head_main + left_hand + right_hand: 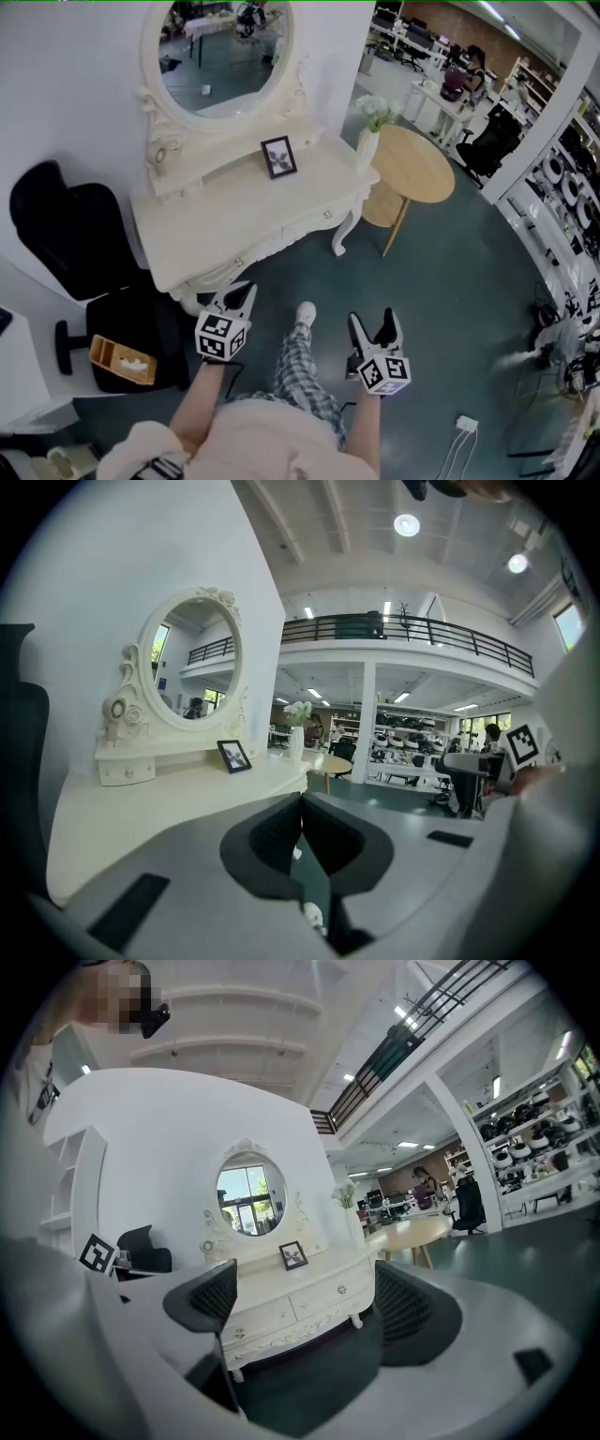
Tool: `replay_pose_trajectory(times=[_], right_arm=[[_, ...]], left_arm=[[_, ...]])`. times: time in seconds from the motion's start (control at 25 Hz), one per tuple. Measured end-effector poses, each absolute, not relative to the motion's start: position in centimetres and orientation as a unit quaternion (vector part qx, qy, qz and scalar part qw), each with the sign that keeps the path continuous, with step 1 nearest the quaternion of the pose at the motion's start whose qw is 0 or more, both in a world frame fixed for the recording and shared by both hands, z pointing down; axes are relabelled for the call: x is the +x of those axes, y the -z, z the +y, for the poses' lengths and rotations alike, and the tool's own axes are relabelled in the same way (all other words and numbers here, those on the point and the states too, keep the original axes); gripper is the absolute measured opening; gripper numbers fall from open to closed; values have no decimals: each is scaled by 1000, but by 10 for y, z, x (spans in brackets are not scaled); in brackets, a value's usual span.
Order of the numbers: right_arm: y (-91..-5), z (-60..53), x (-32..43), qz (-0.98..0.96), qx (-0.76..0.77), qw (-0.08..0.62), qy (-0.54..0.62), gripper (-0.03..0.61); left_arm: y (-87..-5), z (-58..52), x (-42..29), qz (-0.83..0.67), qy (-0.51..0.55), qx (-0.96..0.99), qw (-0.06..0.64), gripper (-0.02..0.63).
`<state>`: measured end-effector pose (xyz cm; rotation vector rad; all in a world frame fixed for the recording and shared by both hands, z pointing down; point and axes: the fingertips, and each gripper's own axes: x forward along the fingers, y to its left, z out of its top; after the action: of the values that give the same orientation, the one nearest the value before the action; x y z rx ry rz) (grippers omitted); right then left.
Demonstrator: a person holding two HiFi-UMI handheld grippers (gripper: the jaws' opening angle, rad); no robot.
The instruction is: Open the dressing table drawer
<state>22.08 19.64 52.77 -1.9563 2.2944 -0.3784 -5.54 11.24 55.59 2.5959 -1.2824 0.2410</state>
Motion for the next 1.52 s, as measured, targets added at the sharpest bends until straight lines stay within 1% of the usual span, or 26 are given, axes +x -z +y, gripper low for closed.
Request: replay_pose_trajectory(times=[0.2, 0.4, 0.6, 0.76, 1.08, 1.32, 1.52], right_arm=[[-544, 116, 229, 770, -624, 48, 125, 453], [-547, -8, 241, 795, -591, 49, 126, 453], [-522, -149, 227, 842, -526, 40, 117, 453], [-513, -232, 198, 874, -471, 30, 116, 453], [-511, -314, 153, 906, -406, 9, 116, 453], [-506, -358, 134, 912, -390, 15, 128, 453], [-506, -393, 123, 912, -391, 3, 123, 453]], left_arm=[[-570, 48, -52, -459, -81, 877, 120, 28], [-565, -53, -51, -501, -61, 855, 119, 28], [-535, -160, -59, -557, -33, 822, 116, 28], [-526, -212, -75, -596, -23, 794, 118, 28], [-536, -251, -107, -651, -28, 747, 132, 28], [-532, -276, -121, -666, -16, 731, 145, 28], [-539, -302, -125, -661, -25, 734, 156, 28]])
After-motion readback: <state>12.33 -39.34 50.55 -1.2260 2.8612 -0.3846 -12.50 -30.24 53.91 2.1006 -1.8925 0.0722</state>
